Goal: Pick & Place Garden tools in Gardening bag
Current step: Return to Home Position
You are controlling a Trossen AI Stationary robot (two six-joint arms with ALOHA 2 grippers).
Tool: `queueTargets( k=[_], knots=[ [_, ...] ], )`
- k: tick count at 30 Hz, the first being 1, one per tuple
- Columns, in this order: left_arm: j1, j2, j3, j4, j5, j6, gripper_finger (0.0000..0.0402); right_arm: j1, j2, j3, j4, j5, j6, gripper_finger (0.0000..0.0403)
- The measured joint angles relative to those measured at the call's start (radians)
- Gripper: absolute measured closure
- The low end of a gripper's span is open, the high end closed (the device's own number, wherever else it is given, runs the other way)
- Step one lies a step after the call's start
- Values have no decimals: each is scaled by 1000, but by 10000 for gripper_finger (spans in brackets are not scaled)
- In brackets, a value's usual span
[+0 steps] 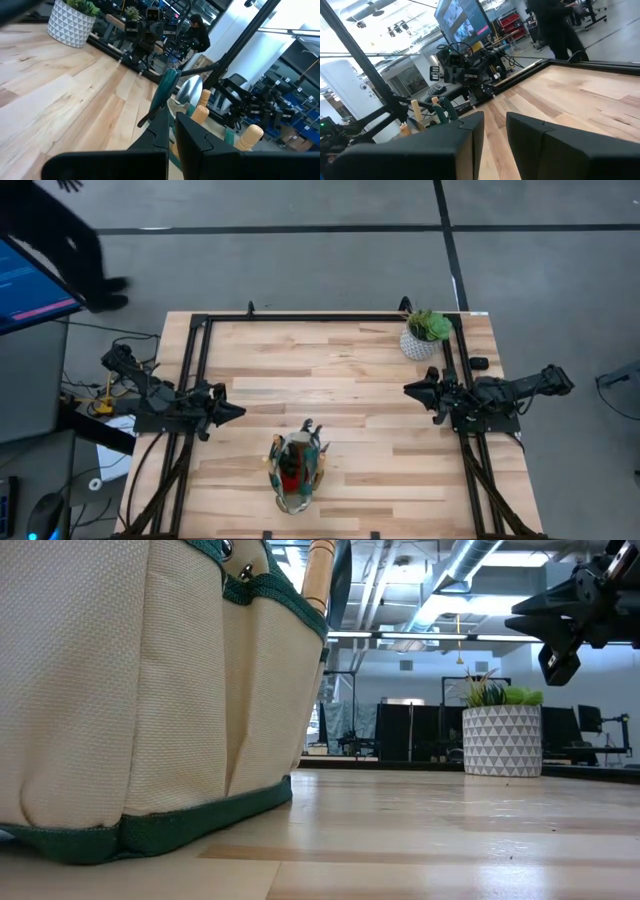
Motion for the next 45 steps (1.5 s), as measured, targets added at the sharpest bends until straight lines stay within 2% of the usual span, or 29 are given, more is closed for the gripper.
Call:
queueTargets(
  k=[45],
  knots=[
    [0, 0, 0, 17, 0, 1, 400, 0, 0, -1, 0, 0, 0, 327]
  ],
)
